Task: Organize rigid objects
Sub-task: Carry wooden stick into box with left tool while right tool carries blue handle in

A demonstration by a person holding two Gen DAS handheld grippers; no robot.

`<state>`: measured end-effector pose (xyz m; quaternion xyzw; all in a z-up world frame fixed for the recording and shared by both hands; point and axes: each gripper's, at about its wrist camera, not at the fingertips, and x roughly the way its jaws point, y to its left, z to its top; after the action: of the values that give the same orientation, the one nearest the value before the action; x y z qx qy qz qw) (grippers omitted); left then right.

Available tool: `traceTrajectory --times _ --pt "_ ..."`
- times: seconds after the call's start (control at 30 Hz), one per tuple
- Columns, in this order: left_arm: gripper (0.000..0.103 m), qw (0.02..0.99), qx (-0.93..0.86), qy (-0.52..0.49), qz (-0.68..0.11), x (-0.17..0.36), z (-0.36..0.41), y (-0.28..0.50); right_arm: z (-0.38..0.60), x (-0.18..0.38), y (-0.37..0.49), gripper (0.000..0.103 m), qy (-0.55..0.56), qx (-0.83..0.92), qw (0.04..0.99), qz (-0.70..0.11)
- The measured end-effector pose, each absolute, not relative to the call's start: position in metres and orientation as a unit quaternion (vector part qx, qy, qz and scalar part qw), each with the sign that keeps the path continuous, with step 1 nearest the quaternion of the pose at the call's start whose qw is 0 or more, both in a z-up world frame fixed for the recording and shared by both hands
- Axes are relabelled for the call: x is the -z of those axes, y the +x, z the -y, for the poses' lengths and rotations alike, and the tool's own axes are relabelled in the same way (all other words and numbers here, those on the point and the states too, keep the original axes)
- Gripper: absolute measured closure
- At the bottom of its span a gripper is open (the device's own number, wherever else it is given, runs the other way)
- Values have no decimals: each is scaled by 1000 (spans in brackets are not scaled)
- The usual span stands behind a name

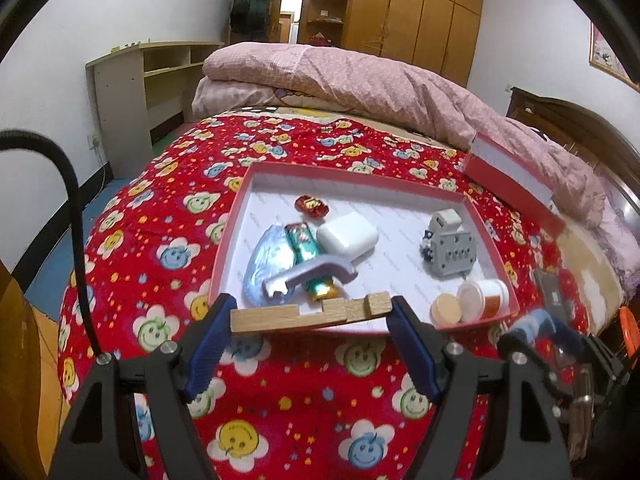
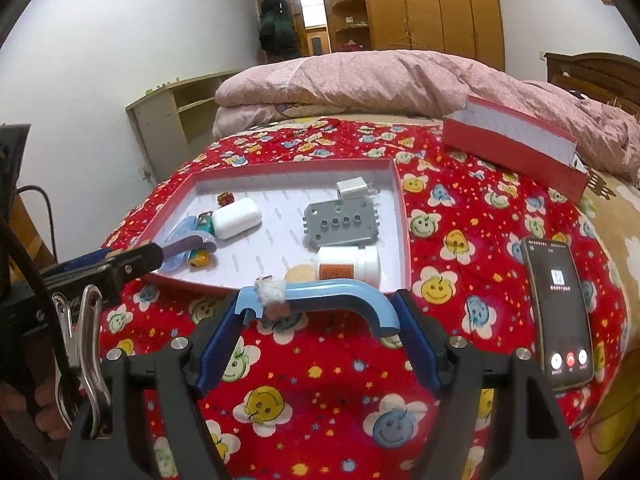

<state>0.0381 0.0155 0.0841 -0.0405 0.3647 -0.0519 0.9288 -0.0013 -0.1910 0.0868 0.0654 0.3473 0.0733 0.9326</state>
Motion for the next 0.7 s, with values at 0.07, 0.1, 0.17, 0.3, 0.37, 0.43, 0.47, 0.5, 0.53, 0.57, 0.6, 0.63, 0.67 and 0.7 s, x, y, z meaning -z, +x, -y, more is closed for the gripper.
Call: traceTrajectory --times 0.07,0.1,0.17,0.3,0.37,0.43,0.47,0.5,0.53,0.57,0.6,0.63,0.67,0.7 --pt "22 929 55 -38 -364 -86 -13 45 191 -89 2 28 62 -77 933 -347" --pt "22 929 56 -37 -364 -87 -12 48 192 -90 4 28 61 -79 932 -348" --pt "22 930 55 -34 -362 -88 -10 54 193 -92 9 28 64 -86 930 -351" --pt "22 928 58 -33 -366 -86 -7 66 193 -97 21 28 61 -95 928 -354" --pt "22 927 60 -32 -370 -82 -4 71 193 -99 28 28 58 -97 928 -354" --pt "22 925 60 -28 -373 -78 -1 75 193 -103 37 28 55 -99 928 -355" --pt "22 925 59 -26 -375 -75 1 78 193 -104 41 28 54 -99 928 -355" --pt "22 924 59 -25 -376 -73 1 79 193 -105 47 28 51 -99 928 -356" --pt "22 924 59 -24 -377 -70 2 81 193 -106 51 28 49 -100 928 -356" --pt "22 924 59 -23 -378 -68 3 84 192 -106 54 28 46 -100 928 -357" --pt "22 923 60 -24 -378 -67 4 86 191 -107 60 28 41 -101 927 -358" --pt "22 923 60 -25 -378 -66 4 88 189 -107 65 28 38 -103 927 -360" --pt "22 923 60 -27 -379 -64 4 91 188 -107 70 28 34 -104 926 -361" --pt "22 923 60 -28 -380 -63 4 93 187 -107 75 28 32 -106 925 -363"
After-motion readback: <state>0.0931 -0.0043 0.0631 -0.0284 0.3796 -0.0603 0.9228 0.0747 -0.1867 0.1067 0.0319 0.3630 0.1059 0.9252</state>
